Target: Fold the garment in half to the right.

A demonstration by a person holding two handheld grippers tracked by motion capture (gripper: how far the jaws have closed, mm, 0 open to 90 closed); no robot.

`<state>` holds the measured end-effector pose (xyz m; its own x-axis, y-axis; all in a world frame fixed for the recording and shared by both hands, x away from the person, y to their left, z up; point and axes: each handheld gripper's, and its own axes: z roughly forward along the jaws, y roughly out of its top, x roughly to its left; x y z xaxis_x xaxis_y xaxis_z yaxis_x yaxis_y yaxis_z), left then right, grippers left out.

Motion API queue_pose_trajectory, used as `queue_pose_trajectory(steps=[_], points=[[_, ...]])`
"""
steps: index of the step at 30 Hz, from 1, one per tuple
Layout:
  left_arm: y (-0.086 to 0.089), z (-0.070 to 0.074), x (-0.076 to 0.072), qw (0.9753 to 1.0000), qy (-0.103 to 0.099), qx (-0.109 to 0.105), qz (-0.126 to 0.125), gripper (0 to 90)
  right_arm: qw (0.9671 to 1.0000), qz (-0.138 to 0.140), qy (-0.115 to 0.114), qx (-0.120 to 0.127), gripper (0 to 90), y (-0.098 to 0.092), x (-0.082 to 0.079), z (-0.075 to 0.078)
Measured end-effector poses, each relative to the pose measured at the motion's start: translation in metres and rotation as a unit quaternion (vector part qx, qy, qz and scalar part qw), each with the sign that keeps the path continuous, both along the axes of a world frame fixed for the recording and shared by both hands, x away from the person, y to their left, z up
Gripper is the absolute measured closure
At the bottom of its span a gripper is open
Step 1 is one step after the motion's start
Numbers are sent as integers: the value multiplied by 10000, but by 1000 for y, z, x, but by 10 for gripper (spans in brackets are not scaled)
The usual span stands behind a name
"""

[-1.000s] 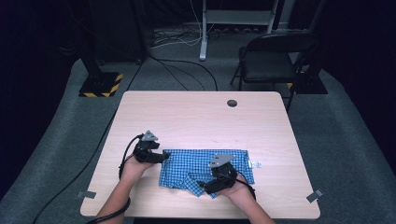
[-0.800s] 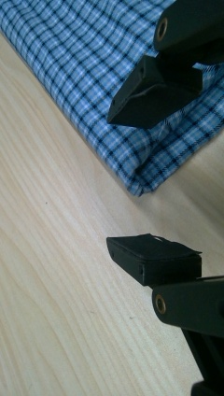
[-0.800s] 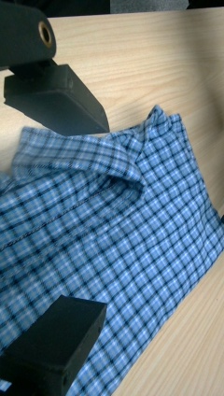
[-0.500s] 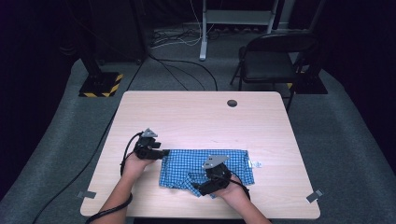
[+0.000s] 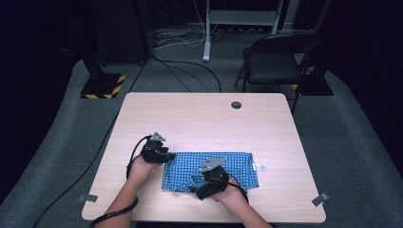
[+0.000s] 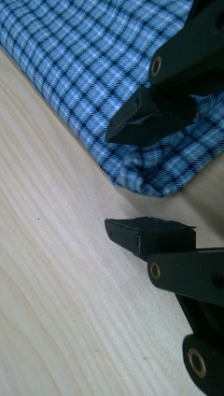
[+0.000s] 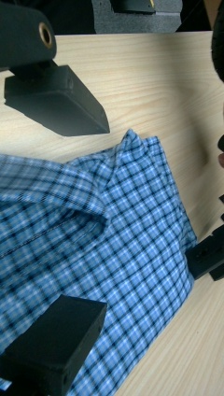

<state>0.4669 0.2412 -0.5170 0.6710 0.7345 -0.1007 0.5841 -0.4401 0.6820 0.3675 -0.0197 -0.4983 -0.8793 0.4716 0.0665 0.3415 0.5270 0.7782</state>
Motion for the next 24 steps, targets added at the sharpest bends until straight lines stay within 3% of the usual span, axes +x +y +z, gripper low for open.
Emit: queue_pose_trajectory(steps=[7,16,24], points=[[-1,-2,-5,10000,-78,-34,26,555,9999,106,-32,-35,113,12,-1,1],[-7,-3,-10,9996,-226,73,123,556,9996,252,-40,-129,114,31,0,1],[-9,-3,-12,9995,-267,140,60,552,9987,425,-54,-275,120,51,-2,-3]])
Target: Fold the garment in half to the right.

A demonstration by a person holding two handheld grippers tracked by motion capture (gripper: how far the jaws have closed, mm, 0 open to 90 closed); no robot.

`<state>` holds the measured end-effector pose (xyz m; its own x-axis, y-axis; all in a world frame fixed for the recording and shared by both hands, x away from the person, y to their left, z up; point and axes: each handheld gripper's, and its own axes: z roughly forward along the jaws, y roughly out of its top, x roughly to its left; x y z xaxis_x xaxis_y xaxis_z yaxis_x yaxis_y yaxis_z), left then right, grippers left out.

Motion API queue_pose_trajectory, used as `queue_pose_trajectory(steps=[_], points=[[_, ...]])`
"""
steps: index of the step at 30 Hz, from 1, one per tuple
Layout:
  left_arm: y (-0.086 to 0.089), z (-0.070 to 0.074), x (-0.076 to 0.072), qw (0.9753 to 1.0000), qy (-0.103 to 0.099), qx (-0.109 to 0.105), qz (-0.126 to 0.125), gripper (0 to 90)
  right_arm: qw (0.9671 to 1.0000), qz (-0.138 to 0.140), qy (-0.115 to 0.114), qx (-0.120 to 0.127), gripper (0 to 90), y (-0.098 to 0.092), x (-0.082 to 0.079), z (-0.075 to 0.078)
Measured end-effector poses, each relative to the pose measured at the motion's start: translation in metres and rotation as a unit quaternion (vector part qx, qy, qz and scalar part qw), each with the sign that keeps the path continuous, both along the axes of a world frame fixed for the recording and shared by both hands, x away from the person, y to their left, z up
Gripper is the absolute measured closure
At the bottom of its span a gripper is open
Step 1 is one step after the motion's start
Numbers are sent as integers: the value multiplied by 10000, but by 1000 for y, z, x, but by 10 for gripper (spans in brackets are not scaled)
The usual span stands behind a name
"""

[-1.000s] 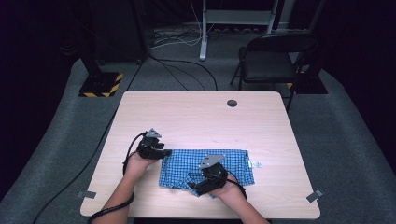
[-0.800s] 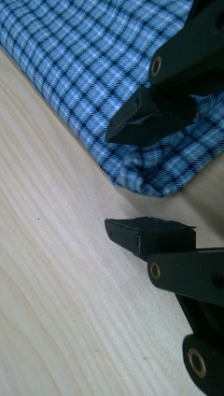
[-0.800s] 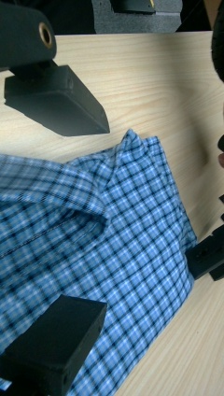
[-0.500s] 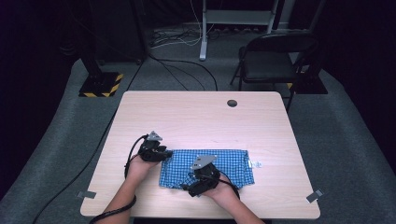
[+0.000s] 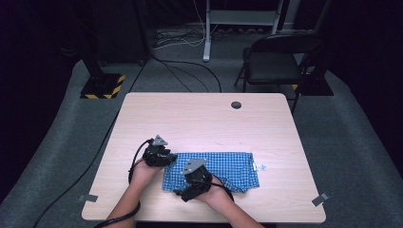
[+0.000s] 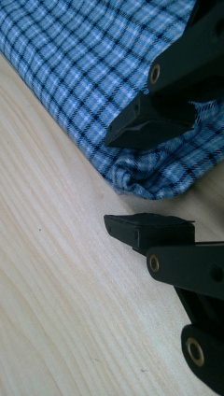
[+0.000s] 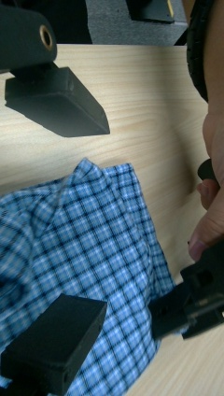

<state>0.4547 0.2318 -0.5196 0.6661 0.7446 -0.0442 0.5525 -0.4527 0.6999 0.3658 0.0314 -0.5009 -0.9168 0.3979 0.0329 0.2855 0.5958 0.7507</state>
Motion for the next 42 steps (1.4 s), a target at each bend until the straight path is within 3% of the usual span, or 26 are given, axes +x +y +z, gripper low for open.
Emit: queue_pose_trajectory(steps=[15,24,30,34,42], points=[[-1,1,0,10000,-6,71,51,529,9996,223,36,-152,170,20,-5,-8],[-3,2,2,9999,51,139,84,503,9986,452,92,-243,252,39,-9,-14],[-3,2,3,9998,65,164,68,499,9986,439,54,-296,310,46,-11,-19],[-3,3,3,9998,76,185,62,497,9989,312,32,-350,396,49,-10,-20],[-4,3,3,9997,70,204,65,497,9987,273,-153,-395,493,55,-11,-19]])
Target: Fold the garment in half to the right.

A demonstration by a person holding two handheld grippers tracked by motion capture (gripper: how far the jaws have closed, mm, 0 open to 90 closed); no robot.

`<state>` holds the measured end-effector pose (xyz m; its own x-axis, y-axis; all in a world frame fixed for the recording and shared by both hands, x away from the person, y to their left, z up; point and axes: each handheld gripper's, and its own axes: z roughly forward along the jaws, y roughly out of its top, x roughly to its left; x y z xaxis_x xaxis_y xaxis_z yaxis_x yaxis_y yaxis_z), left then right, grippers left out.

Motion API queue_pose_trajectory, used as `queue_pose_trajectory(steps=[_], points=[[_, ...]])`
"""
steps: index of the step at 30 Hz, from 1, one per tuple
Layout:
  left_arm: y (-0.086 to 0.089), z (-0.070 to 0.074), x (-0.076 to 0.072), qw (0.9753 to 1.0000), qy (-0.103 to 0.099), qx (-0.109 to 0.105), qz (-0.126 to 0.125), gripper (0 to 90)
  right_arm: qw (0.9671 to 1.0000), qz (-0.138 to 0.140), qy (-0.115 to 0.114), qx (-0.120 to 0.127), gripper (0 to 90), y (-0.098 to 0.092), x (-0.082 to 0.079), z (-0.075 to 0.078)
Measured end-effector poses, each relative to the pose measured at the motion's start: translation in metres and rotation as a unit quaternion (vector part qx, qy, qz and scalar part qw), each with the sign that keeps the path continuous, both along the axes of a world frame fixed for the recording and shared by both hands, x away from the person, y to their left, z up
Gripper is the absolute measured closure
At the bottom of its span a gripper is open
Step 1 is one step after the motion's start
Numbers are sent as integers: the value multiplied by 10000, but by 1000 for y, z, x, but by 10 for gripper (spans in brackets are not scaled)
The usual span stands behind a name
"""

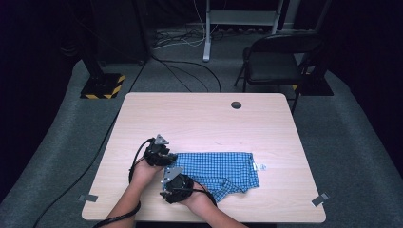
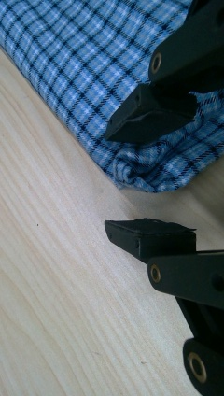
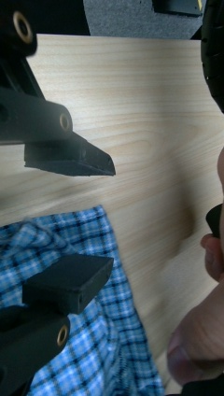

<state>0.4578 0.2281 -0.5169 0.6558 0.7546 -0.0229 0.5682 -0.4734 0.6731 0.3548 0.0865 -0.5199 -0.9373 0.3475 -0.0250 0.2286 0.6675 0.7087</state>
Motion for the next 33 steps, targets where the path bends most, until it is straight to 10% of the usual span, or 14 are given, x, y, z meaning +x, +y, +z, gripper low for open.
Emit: queue_pose_trajectory(steps=[10,18,33], points=[[-1,0,1,10000,-23,30,-66,511,9998,-51,-167,-116,650,6,1,-5],[-4,1,-2,9996,19,-42,-287,708,9997,-148,-151,-131,790,4,4,-5],[0,-3,-2,9986,65,-373,-375,826,9996,-284,57,-5,831,2,8,-5]])
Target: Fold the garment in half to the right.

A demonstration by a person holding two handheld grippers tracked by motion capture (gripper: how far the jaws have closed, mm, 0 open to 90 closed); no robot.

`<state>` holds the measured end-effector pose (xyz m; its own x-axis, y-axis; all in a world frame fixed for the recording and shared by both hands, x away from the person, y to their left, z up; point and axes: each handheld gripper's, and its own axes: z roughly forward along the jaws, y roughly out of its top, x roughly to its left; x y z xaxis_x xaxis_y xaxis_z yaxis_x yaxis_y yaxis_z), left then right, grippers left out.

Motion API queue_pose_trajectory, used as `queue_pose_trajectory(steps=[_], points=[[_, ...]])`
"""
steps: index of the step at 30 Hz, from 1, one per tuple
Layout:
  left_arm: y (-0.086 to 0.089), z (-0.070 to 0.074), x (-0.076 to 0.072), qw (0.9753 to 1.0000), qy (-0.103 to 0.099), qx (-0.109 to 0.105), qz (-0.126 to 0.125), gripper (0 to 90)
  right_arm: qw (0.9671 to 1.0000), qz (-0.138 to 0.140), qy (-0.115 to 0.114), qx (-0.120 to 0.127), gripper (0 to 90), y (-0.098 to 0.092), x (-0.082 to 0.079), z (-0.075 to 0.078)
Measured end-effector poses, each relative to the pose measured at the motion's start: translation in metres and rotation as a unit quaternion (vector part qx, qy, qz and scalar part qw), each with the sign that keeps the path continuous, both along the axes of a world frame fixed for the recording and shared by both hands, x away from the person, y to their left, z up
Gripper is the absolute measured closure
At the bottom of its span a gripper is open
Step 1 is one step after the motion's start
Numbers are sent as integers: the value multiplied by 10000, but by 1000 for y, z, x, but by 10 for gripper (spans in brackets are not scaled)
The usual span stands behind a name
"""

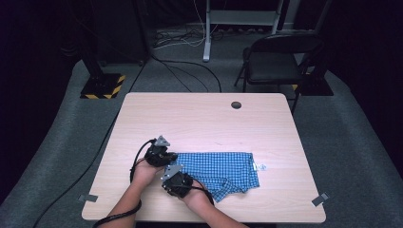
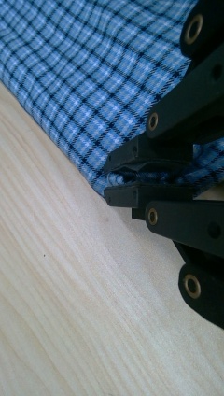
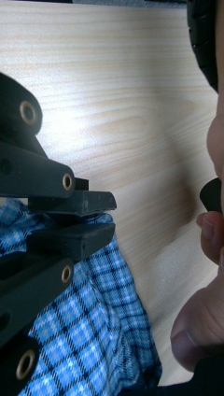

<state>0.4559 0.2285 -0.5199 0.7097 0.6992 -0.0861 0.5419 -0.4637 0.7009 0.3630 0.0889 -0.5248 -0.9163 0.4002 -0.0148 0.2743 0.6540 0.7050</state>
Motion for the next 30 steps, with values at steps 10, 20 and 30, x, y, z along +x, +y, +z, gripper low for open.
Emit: queue_pose_trajectory(steps=[10,20,30], points=[[2,7,-2,9999,-126,113,6,826,9999,-1,5,144,832,-2,-2,5],[22,30,-17,9991,-396,154,-19,826,9981,165,55,590,832,0,-8,21],[47,69,-33,9972,-702,252,83,824,9938,413,-87,1031,832,14,-16,56]])
